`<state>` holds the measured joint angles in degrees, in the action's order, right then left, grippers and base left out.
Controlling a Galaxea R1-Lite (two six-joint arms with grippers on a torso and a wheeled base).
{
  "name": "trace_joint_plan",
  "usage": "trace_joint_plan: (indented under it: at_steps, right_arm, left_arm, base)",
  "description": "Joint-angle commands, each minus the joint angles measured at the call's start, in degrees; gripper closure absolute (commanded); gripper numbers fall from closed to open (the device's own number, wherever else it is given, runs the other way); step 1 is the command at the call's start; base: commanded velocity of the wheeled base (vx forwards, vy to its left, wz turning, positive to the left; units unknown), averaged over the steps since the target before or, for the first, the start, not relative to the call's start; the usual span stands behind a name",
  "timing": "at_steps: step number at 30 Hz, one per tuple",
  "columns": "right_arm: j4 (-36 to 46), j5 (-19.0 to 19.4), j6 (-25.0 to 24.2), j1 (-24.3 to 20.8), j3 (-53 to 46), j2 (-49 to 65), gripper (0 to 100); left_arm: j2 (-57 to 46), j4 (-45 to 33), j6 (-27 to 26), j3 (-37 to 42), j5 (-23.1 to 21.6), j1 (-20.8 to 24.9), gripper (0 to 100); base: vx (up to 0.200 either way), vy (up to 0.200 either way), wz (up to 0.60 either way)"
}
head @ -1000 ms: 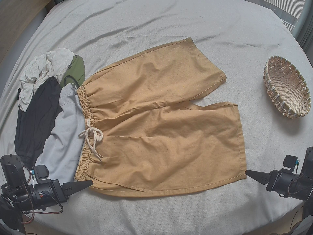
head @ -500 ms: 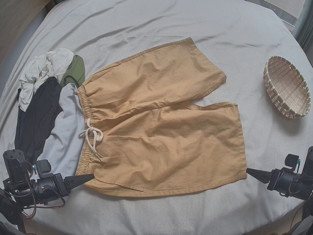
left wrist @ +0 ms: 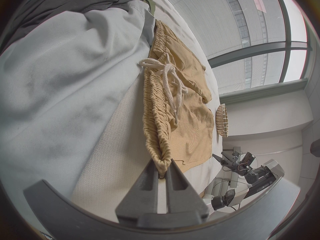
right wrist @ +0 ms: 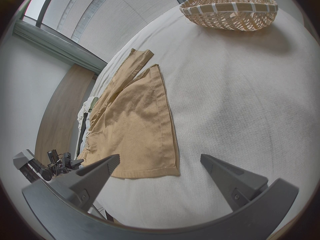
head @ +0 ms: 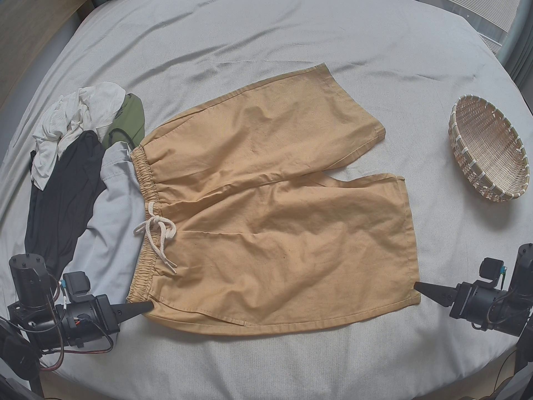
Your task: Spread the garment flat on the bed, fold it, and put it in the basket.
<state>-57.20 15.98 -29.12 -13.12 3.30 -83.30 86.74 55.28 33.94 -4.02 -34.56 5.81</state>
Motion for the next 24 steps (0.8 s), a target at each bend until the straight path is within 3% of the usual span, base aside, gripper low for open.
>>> trace_joint_plan:
  at_steps: [1,9,18,19,24]
  right_arm:
    - [-5.4,-0.1,-0.1,-1.2,0.6,-8.5,0]
    - [-8.4,-0.2,-0.3,-4.6,-0.7,-11.4,0]
    - [-8.8,-0.8,-0.5,-4.5,-1.0,-12.5,0]
    - [-9.4,-0.9,-0.5,-4.6,-1.1,-12.8,100]
    - [-11.5,-1.0,-0.4,-4.6,-2.2,-13.6,100]
  left_arm:
    - [-0.3,0.0,0.1,0.2,-0.1,0.0,100]
    - [-0.3,0.4,0.2,0.3,-0.1,-0.1,100]
    - [-0.2,0.4,0.2,0.9,-0.1,0.0,100]
    - [-0.1,0.4,0.2,0.9,-0.1,0.0,100]
    - [0.1,0.4,0.2,1.1,-0.1,0.0,100]
  base:
    - [0.0,0.0,0.0]
    - [0.0,0.0,0.0]
    - [0.0,0.0,0.0]
    - [0.0,0.0,0.0]
    - [0.0,0.0,0.0]
